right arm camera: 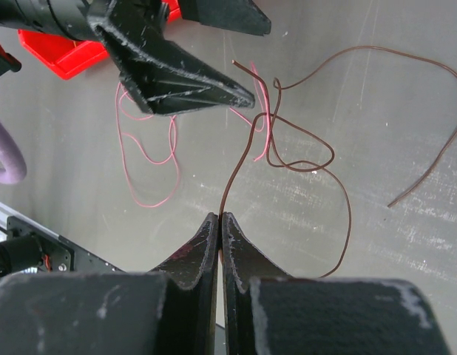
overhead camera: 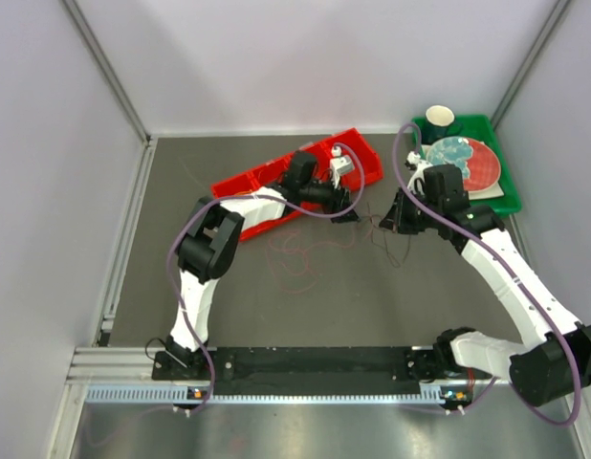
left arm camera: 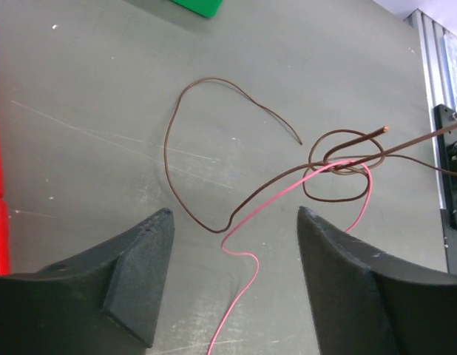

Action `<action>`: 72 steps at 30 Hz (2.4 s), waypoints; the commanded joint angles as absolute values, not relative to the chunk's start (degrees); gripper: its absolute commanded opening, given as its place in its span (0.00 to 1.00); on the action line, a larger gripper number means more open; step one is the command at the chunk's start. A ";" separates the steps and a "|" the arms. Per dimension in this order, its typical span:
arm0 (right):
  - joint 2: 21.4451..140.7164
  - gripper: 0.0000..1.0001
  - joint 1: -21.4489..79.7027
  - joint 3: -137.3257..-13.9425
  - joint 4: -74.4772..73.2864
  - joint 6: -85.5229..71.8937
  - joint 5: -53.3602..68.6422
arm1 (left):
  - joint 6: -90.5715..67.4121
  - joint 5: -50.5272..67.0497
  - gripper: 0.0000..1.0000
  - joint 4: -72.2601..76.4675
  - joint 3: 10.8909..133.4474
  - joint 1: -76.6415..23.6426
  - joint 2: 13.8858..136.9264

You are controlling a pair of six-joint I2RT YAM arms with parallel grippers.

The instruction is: Untangle the cables

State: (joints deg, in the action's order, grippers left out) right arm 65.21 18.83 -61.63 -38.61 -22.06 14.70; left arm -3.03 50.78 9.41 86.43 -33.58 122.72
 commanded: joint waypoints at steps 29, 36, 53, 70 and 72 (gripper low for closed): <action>67.76 0.00 18.72 -61.08 -36.40 -21.62 9.93 | -7.20 33.31 0.00 11.16 51.60 -21.80 82.71; 71.62 0.00 18.81 -61.53 -31.91 -22.85 11.25 | -10.89 36.74 0.00 7.74 50.37 -22.06 81.65; 87.18 0.78 24.78 -63.98 -30.23 -20.74 -5.27 | -11.95 26.89 0.21 2.37 48.95 -26.90 87.89; 85.34 0.77 31.46 -57.93 -23.12 -11.78 -0.44 | -12.56 16.10 0.91 -4.31 52.29 -25.93 76.13; 86.22 0.76 33.30 -58.09 -22.94 -11.17 -0.88 | -13.01 15.91 0.92 -4.05 52.38 -24.97 75.06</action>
State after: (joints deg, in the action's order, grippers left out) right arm 88.09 30.41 -58.48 -25.91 -14.57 -1.85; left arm -12.10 19.33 -3.68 49.91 -26.48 79.09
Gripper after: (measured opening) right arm 0.768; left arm 0.913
